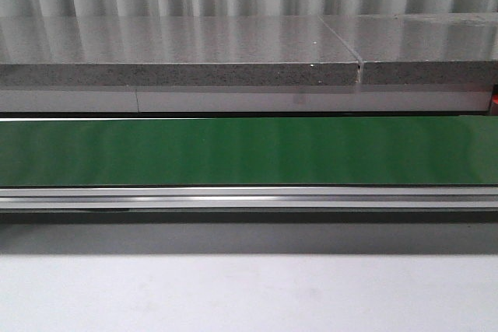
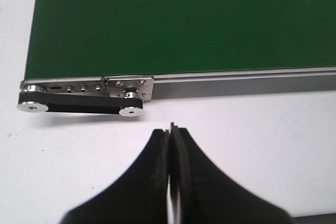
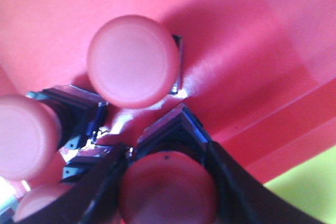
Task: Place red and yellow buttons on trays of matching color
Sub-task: 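Carry the red button into the red tray and open the right gripper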
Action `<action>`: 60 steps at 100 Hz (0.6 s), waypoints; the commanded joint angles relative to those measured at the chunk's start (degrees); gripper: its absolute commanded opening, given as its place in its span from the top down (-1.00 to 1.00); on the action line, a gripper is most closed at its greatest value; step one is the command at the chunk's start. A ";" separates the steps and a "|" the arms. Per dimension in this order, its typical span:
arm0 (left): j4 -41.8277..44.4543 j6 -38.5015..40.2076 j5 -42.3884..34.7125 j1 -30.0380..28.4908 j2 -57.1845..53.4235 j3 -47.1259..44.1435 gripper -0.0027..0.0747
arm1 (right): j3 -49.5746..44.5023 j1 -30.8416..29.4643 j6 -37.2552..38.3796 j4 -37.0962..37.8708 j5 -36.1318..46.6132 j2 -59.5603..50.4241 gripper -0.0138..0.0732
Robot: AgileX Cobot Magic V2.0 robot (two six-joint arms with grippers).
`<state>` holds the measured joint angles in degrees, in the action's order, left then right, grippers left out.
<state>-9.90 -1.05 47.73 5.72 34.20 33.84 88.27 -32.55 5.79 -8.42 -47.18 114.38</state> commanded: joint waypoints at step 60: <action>-0.68 -0.04 -3.53 0.41 0.10 1.53 0.98 | 1.85 -0.18 0.00 -0.41 3.00 -3.42 -0.36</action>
<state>-9.90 -1.05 47.73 5.72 34.20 33.84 88.30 -32.55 5.79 -8.54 -46.23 115.05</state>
